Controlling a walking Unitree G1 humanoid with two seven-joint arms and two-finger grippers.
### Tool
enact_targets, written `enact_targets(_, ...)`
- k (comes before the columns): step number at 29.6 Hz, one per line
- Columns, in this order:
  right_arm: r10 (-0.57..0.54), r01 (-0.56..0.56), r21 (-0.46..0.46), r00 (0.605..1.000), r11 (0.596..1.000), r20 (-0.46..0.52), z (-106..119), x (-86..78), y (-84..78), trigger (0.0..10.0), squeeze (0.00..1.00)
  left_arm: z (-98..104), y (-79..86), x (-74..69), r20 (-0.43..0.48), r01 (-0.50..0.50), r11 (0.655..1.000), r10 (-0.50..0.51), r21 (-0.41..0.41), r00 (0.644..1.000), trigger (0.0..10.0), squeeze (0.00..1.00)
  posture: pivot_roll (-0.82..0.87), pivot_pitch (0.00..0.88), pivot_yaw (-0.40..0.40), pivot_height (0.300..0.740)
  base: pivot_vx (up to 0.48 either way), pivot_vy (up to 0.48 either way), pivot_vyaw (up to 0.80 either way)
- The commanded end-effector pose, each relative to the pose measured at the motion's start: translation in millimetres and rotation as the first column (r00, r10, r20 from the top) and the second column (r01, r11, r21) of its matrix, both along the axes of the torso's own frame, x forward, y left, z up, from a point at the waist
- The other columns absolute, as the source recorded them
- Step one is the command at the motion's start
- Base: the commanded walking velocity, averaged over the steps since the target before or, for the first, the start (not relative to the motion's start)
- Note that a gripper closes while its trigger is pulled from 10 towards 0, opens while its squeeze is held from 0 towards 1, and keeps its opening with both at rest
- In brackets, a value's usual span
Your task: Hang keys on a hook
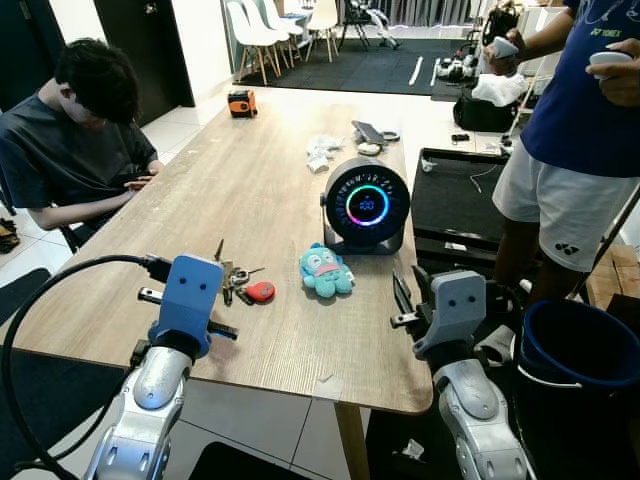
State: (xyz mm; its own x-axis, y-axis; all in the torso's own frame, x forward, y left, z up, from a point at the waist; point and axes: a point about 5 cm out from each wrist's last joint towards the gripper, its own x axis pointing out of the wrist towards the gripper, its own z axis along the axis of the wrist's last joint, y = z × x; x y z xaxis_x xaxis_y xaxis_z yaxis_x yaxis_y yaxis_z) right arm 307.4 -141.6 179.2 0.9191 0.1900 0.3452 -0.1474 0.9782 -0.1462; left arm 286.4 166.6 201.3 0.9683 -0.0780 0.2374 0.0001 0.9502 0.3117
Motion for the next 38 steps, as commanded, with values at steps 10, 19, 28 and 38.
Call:
enact_targets(10,0.015,-0.015,0.001,1.0,1.0,-0.018,-4.9,1.5,2.8,10.0,0.0,-5.6,1.5,-0.5,-0.009,-0.016,1.0,0.016,0.001,1.0,10.0,0.0,0.1,0.119,0.065,0.74,0.0,0.0,0.8)
enact_targets(19,0.017,-0.017,0.0,1.0,1.0,-0.02,-6.0,1.2,2.9,10.0,0.0,-5.4,0.7,0.6,-0.008,-0.015,1.0,0.015,0.004,1.0,10.0,0.0,0.1,0.123,0.068,0.74,0.0,0.0,0.8)
enact_targets(28,0.019,-0.019,0.001,1.0,1.0,-0.022,-7.0,1.4,4.1,10.0,0.0,-5.5,1.5,1.0,-0.008,-0.019,1.0,0.019,0.008,1.0,10.0,0.0,0.11,0.123,0.067,0.74,0.0,0.0,0.8)
enact_targets(38,0.021,-0.021,-0.001,1.0,1.0,-0.023,-7.1,2.0,4.8,10.0,0.0,-5.3,1.8,1.0,-0.005,-0.021,1.0,0.021,0.009,1.0,10.0,0.0,0.11,0.121,0.066,0.74,0.0,0.0,0.8)
